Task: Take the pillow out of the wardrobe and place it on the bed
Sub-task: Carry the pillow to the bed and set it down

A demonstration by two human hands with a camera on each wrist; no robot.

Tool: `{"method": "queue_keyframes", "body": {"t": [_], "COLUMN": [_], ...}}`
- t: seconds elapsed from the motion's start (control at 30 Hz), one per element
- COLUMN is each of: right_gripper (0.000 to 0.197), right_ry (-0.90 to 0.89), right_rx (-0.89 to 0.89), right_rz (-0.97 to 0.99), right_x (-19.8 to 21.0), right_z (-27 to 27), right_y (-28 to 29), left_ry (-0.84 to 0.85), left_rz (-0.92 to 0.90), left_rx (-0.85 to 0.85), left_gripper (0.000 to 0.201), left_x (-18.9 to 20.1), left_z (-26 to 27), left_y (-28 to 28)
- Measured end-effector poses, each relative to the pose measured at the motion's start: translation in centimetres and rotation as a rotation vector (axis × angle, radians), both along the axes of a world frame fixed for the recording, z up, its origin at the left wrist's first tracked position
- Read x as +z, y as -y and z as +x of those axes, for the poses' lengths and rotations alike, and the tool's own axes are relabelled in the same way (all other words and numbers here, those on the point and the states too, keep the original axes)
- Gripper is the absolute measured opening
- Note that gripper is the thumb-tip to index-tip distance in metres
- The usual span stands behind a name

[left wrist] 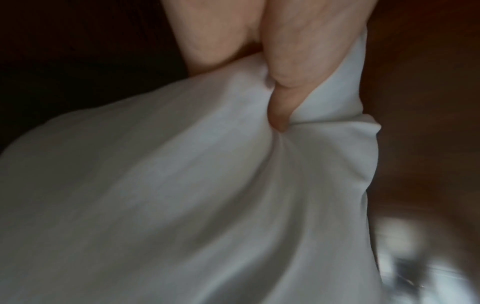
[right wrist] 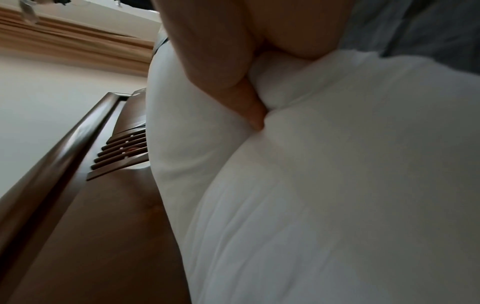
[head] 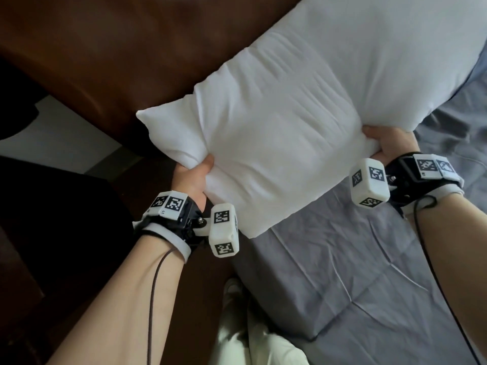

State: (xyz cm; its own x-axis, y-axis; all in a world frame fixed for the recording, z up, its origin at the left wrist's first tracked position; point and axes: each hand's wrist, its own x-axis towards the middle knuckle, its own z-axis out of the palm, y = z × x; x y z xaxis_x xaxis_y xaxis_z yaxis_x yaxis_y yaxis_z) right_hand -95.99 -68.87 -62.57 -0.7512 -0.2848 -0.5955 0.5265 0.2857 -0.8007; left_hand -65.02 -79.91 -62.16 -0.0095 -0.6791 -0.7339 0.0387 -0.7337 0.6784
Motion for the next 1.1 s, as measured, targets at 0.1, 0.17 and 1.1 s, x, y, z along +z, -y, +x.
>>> {"method": "queue_keyframes", "body": {"t": [0.1, 0.17, 1.1], "right_gripper": [0.04, 0.049, 0.056], "right_ry": [0.008, 0.003, -0.033], "right_rx": [-0.009, -0.012, -0.125], "right_rz": [0.114, 0.176, 0.113], "right_x": [-1.0, -1.4, -1.3], "right_z": [0.2, 0.3, 0.1], "right_y": [-0.6, -1.2, -0.4], "left_ry": [-0.003, 0.012, -0.054], "left_rz": [0.011, 0.012, 0.396], "left_rx": [-0.028, -0.028, -0.252], "left_gripper": [0.047, 0.049, 0.042], "left_x": [-0.5, -0.7, -2.5], "left_z": [-0.9, -1.3, 1.1], "left_y": [0.1, 0.4, 0.4]}}
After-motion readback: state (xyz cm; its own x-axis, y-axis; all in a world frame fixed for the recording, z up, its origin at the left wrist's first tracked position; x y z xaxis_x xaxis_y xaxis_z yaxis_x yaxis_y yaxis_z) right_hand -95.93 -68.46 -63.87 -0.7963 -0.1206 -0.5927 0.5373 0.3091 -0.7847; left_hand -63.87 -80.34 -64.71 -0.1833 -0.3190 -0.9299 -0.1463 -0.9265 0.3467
